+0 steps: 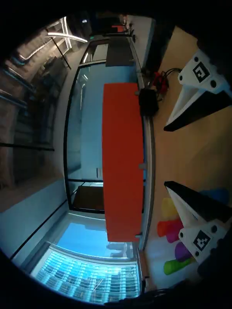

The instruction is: Pour water

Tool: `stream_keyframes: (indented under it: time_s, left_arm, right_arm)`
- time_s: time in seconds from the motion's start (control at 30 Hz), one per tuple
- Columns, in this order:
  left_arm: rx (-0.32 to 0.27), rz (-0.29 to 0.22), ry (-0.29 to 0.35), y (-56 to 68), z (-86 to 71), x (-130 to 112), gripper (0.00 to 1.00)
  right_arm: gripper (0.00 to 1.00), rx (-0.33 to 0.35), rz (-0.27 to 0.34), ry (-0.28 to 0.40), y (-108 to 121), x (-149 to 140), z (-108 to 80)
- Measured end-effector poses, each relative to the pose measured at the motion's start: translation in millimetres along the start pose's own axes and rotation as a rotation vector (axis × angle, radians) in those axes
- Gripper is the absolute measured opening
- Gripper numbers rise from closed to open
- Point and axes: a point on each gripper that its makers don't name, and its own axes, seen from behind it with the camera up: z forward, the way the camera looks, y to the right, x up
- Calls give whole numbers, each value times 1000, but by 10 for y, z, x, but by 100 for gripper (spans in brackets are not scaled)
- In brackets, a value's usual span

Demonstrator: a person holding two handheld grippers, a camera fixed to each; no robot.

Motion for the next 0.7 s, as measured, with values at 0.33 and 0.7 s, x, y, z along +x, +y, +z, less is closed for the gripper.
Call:
stream_keyframes:
  time_s: [0.33,0.7]
  left_arm:
    - [0,0,0,2,1,1,100]
    - [0,0,0,-5,-7,-3,100]
  right_arm:
    - [100,-11,-6,-30,84,-172,8]
    - [100,-20,-10,-32,130,-196,-3]
